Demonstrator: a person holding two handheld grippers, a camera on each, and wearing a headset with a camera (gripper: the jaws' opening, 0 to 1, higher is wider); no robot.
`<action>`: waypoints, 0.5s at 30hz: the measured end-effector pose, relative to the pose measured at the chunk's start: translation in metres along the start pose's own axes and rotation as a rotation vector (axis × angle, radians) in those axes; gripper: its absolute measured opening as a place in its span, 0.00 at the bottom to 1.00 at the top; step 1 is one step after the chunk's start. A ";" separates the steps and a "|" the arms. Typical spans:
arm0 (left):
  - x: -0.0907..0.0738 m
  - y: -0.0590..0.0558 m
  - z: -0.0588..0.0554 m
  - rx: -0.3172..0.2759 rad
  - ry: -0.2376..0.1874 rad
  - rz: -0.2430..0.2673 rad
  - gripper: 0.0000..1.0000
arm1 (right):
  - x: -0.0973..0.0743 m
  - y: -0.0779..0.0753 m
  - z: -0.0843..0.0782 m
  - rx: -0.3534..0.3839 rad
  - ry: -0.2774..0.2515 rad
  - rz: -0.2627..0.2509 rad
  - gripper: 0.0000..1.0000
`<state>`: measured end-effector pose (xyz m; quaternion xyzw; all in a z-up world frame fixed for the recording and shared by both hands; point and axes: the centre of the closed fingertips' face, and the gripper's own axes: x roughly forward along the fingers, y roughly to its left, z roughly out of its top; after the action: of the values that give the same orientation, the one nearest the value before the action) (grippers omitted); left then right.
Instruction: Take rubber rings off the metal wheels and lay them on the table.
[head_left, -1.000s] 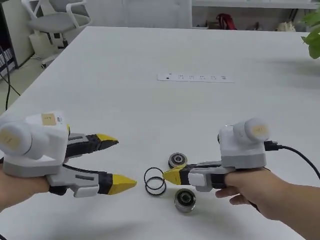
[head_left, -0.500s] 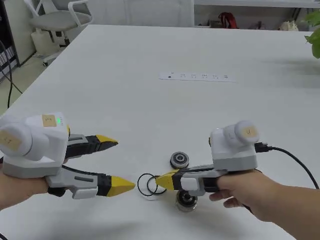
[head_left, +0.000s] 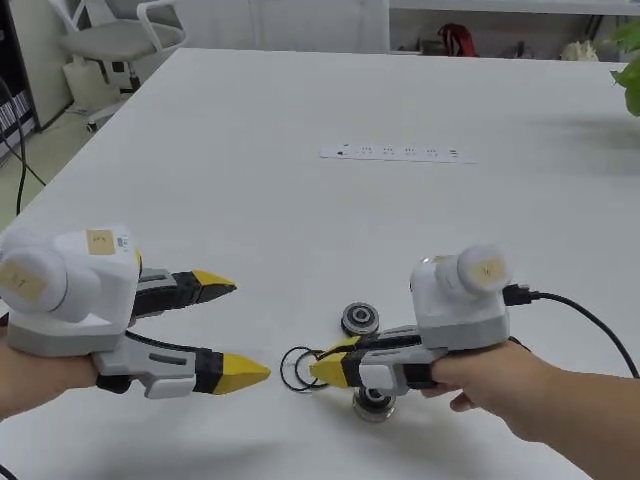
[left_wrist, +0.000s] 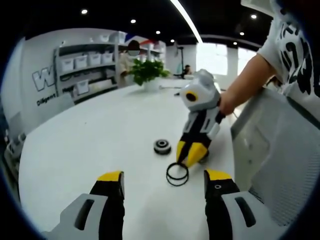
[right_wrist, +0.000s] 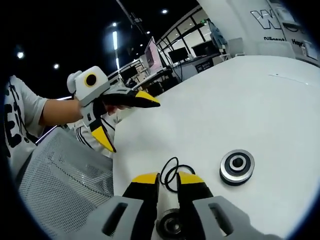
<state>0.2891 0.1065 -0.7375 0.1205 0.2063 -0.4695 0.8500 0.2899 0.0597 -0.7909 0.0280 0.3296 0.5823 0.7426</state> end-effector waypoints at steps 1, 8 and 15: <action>0.000 0.000 0.000 0.001 0.000 -0.001 0.66 | 0.000 0.000 0.000 -0.004 0.001 0.000 0.13; 0.000 0.000 0.002 0.004 0.001 -0.002 0.66 | -0.005 -0.001 0.005 -0.047 -0.011 -0.012 0.22; 0.003 0.000 0.005 0.009 0.000 -0.005 0.66 | -0.015 -0.001 0.016 -0.075 -0.042 -0.010 0.28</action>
<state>0.2920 0.1026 -0.7340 0.1236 0.2046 -0.4725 0.8483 0.2970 0.0520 -0.7724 0.0107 0.2919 0.5900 0.7527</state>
